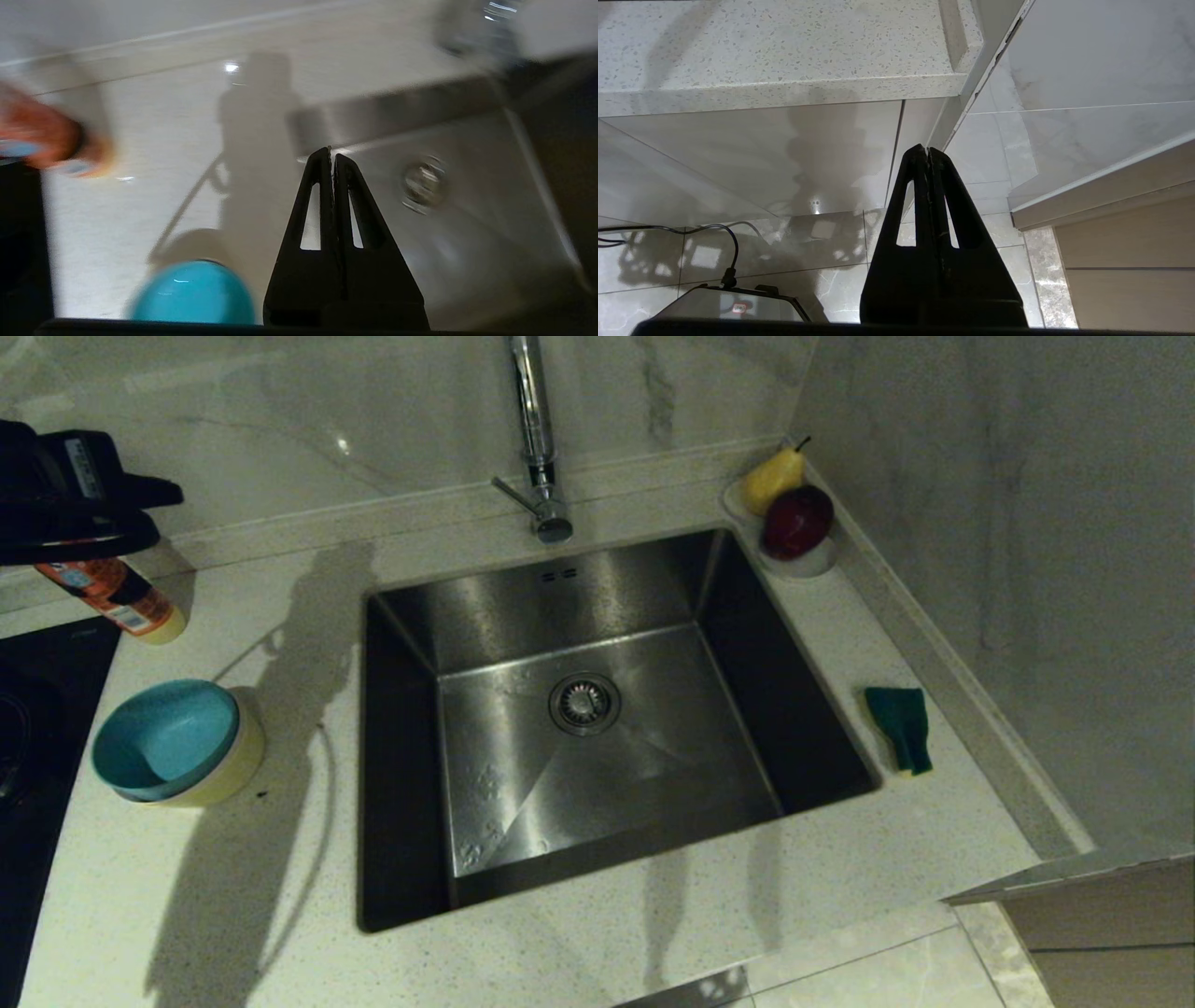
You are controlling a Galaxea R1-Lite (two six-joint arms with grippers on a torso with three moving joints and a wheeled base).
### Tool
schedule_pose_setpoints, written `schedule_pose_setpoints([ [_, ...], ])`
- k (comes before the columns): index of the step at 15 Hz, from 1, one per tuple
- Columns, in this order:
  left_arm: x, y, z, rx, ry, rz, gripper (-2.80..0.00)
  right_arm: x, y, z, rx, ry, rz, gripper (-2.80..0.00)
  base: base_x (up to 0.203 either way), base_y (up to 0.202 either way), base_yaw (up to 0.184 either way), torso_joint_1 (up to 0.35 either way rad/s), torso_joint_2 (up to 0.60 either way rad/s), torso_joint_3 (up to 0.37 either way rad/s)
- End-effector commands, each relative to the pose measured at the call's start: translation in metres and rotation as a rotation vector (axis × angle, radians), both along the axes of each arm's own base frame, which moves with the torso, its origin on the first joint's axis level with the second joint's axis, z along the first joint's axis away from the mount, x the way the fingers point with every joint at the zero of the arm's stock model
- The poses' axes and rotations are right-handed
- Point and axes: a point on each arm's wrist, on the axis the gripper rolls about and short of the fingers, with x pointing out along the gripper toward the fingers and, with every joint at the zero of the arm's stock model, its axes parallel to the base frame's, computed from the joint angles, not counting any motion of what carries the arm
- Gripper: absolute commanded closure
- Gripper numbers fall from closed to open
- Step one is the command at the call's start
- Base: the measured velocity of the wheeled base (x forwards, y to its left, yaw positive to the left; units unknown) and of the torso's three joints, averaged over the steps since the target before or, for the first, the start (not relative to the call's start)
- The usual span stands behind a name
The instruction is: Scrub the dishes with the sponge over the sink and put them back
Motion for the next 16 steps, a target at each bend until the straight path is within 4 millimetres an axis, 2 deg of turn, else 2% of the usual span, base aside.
schedule_pose_setpoints([
  [1, -0.044, -0.012, 0.001, 0.019, -0.047, -0.058, 0.0, 0.0, 0.0, 0.0, -0.001, -0.001, 0.001, 0.0, 0.0, 0.0, 0.0, 0.0, 0.0, 0.0],
  [3, -0.088, -0.012, -0.006, 0.04, -0.09, -0.064, 0.0, 0.0, 0.0, 0.0, -0.001, -0.001, 0.001, 0.0, 0.0, 0.0, 0.0, 0.0, 0.0, 0.0],
  [6, -0.17, -0.009, -0.023, 0.051, -0.216, -0.032, 0.0, 0.0, 0.0, 0.0, -0.001, -0.001, 0.001, 0.0, 0.0, 0.0, 0.0, 0.0, 0.0, 0.0],
  [8, -0.221, -0.007, -0.046, 0.051, -0.299, -0.001, 0.0, 0.0, 0.0, 0.0, -0.001, -0.001, 0.001, 0.0, 0.0, 0.0, 0.0, 0.0, 0.0, 0.0],
  [10, -0.255, -0.005, -0.08, 0.05, -0.348, 0.015, 0.0, 0.0, 0.0, 0.0, -0.001, -0.001, 0.001, 0.0, 0.0, 0.0, 0.0, 0.0, 0.0, 0.0],
  [12, -0.27, -0.005, -0.129, 0.05, -0.332, 0.025, 0.0, 0.0, 0.0, 0.0, -0.001, -0.001, 0.001, 0.0, 0.0, 0.0, 0.0, 0.0, 0.0, 0.0],
  [15, -0.269, -0.005, -0.206, 0.059, -0.256, 0.032, 0.0, 0.0, 0.0, 0.0, -0.001, -0.001, 0.001, 0.0, 0.0, 0.0, 0.0, 0.0, 0.0, 0.0],
  [16, -0.268, -0.005, -0.225, 0.064, -0.241, 0.033, 0.0, 0.0, 0.0, 0.0, -0.001, -0.001, 0.001, 0.0, 0.0, 0.0, 0.0, 0.0, 0.0, 0.0],
])
